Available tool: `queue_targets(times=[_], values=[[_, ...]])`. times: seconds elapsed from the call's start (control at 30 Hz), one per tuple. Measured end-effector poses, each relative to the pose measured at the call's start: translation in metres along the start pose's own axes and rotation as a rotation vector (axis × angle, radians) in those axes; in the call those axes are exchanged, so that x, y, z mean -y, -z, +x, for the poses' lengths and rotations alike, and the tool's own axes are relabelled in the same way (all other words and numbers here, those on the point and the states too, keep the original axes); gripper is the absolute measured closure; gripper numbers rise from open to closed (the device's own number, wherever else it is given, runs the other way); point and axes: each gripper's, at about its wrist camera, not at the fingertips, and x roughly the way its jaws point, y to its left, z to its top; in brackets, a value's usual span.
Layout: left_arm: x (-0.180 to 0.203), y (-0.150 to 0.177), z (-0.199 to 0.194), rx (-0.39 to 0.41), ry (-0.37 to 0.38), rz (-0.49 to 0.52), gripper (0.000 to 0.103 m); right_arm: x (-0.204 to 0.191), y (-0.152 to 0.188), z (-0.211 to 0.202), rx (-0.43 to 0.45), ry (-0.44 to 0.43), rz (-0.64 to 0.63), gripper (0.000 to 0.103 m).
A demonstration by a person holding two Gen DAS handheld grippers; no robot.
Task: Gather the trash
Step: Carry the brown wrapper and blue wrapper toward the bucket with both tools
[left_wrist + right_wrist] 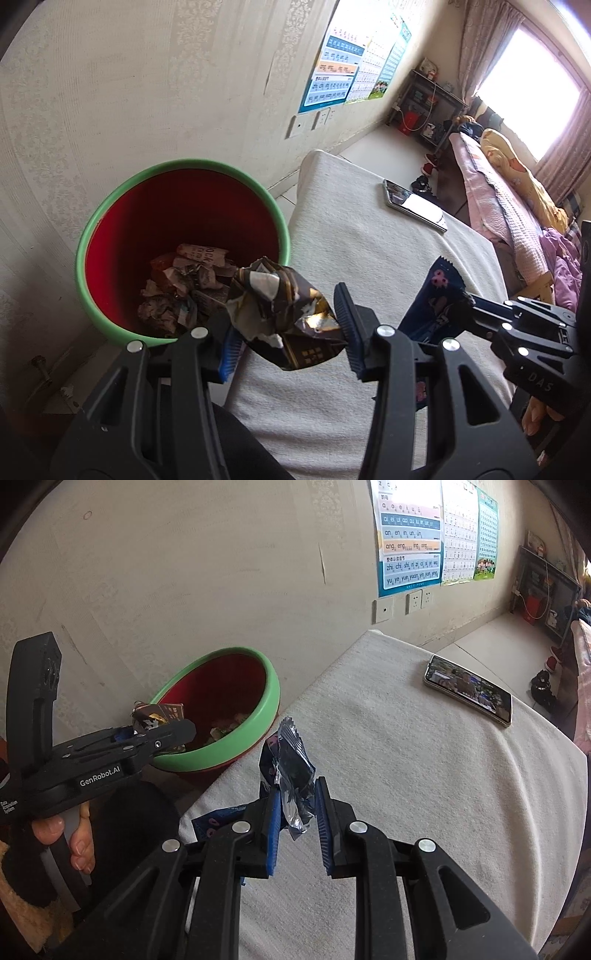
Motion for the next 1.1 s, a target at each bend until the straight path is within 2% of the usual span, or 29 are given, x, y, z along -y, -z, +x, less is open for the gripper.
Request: queue_targets(times=[1.1], values=[[-0.037, -0.019, -0.001, 0.020, -0.101, -0.039, 0.059, -0.034, -0.030, 0.026, -0.002, 0.020, -0.149, 0.084]])
